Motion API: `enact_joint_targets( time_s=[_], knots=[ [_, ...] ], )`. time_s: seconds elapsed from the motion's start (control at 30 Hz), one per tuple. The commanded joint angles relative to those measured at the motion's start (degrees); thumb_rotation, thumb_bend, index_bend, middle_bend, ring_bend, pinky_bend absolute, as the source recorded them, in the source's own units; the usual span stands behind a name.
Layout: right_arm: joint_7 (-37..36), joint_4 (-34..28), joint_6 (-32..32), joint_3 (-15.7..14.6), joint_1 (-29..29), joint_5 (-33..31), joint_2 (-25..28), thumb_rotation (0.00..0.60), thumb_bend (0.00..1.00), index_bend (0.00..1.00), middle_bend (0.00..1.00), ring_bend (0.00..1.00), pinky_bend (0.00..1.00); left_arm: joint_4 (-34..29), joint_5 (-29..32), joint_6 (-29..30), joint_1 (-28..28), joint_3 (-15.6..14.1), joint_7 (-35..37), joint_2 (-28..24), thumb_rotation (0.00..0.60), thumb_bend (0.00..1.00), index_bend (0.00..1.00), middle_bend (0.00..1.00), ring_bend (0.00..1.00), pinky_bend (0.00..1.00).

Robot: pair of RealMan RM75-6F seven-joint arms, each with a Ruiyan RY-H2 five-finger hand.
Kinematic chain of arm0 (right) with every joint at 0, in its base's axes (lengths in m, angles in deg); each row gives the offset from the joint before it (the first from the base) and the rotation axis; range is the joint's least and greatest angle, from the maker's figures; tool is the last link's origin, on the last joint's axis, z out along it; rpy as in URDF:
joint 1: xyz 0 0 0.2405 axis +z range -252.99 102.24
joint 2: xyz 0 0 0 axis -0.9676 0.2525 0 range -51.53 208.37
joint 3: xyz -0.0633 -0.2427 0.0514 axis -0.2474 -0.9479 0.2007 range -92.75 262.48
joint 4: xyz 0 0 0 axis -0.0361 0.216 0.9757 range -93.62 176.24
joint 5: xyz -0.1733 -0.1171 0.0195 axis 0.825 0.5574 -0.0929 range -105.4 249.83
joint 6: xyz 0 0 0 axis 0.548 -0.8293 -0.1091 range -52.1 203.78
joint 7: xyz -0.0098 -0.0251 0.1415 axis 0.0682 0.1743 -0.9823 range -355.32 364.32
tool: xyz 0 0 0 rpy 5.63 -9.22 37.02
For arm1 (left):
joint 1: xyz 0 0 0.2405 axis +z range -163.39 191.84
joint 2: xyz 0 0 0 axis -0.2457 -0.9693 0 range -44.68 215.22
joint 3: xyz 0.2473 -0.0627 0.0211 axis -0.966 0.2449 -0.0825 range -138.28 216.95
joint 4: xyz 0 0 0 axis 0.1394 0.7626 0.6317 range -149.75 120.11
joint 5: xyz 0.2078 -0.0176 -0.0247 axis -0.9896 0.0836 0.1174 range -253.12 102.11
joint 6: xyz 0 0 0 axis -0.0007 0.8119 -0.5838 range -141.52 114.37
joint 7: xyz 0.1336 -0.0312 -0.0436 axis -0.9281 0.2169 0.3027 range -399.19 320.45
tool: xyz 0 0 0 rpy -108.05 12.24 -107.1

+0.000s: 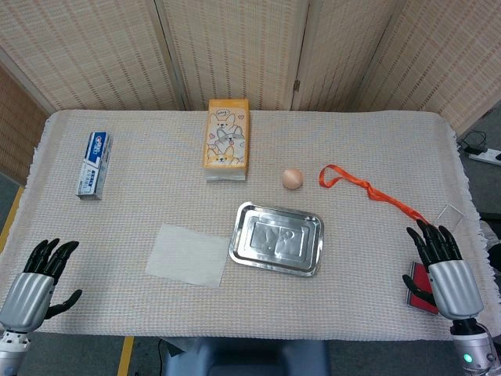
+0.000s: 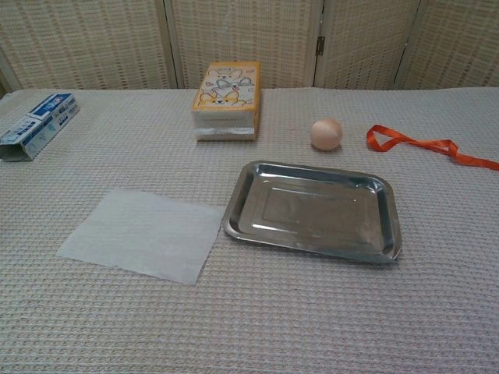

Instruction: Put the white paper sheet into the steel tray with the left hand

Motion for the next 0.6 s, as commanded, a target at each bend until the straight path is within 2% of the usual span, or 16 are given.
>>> enact_joint_targets(
  time_s=[0.03, 0.13, 0.23, 0.27, 0.3, 0.37, 0.43, 0.5, 0.6],
  knots=[
    [-0.2, -0.6, 0.2, -0.4, -0.1, 0.3, 0.4, 0.600, 0.31, 0.00, 0.00, 0.00, 0.00, 0.1, -0.1, -0.2, 0.0, -0.3, 0.2, 0.1, 0.600, 0.30, 0.06, 0.16, 0.05, 0.00],
    [-0.9, -2.2, -0.5, -0.9, -0.5, 1.1, 1.6, 0.600, 0.31, 0.00, 0.00, 0.00, 0.00, 0.5, -0.5, -0.3, 0.0, -0.5, -0.7, 0.6, 0.600, 0.30, 0.04, 0.08, 0.02, 0.00],
    [-1.2, -2.3, -1.5, -1.3, -0.6, 2.8, 2.5, 0.600, 0.31, 0.00, 0.00, 0.00, 0.00, 0.8, -1.0, -0.6, -0.1, -0.8, -1.5, 1.2, 0.600, 0.30, 0.02, 0.07, 0.02, 0.01],
    [-1.3, -2.2, -1.7, -1.5, -0.7, 3.2, 2.5, 0.600, 0.31, 0.00, 0.00, 0.00, 0.00, 0.9, -1.4, -0.4, -0.2, -0.8, -1.8, 1.4, 0.600, 0.30, 0.01, 0.07, 0.03, 0.04],
    [-1.5, -2.1, -1.8, -1.7, -0.8, 3.6, 2.6, 0.600, 0.31, 0.00, 0.00, 0.00, 0.00, 1.1, -2.1, 0.2, -0.3, -0.7, -2.2, 1.9, 0.600, 0.30, 0.01, 0.10, 0.08, 0.11],
    [-2.0, -2.4, -1.8, -1.9, -0.8, 3.9, 3.0, 0.600, 0.31, 0.00, 0.00, 0.00, 0.00, 2.2, -4.0, 1.6, -0.3, -0.8, -2.6, 3.0, 0.600, 0.30, 0.01, 0.23, 0.21, 0.31],
    [-2.2, -3.0, -2.3, -2.1, -1.0, 4.4, 3.5, 0.600, 0.31, 0.00, 0.00, 0.00, 0.00, 3.3, -5.6, 2.0, -0.2, -1.6, -3.0, 3.9, 0.600, 0.33, 0.04, 0.49, 0.45, 0.60],
    [-1.8, -3.1, -2.8, -2.3, -1.2, 5.0, 3.8, 0.600, 0.31, 0.00, 0.00, 0.00, 0.00, 3.6, -6.6, 1.1, -0.5, -2.5, -3.4, 4.5, 0.600, 0.36, 0.09, 0.64, 0.61, 0.76],
    [-2.9, -3.4, -2.2, -2.5, -1.0, 5.0, 3.7, 0.600, 0.31, 0.00, 0.00, 0.00, 0.00, 6.1, -8.4, 0.6, -1.5, -3.1, -1.2, 6.6, 0.600, 0.37, 0.15, 0.78, 0.77, 0.91]
  ],
)
